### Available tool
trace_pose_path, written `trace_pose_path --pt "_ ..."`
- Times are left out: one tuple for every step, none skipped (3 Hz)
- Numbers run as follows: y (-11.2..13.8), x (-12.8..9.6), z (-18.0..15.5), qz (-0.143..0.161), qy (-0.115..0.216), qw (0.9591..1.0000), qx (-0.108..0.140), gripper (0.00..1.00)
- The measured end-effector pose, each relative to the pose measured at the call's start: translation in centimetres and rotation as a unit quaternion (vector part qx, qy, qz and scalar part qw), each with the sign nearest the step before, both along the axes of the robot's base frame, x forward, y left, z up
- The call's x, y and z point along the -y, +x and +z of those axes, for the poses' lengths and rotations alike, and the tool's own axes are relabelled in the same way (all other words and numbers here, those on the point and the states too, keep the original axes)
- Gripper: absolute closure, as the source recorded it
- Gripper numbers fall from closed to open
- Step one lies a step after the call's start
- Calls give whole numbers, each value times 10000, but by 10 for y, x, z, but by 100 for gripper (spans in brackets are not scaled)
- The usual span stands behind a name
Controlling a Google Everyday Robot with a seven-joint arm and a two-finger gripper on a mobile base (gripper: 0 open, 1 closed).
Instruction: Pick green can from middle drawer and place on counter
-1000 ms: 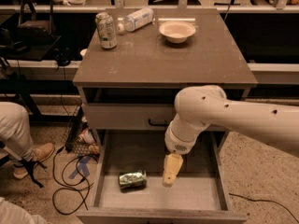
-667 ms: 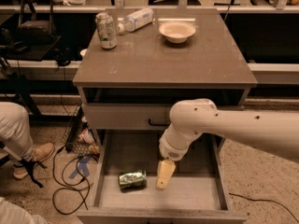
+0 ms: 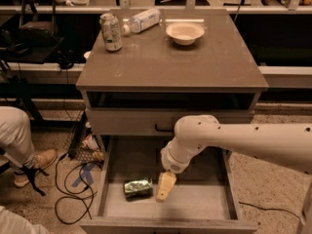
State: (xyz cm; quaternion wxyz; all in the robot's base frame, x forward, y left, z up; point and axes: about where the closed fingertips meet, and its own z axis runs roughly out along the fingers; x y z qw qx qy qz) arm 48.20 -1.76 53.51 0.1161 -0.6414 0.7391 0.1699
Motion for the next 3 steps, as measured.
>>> trace_pose_path --pt "1 1 -5 -52 -108 9999 39 0" --pt "10 -6 -31 42 -124 9997 187 0" --pt "19 -18 -69 247 2 9995 204 0"
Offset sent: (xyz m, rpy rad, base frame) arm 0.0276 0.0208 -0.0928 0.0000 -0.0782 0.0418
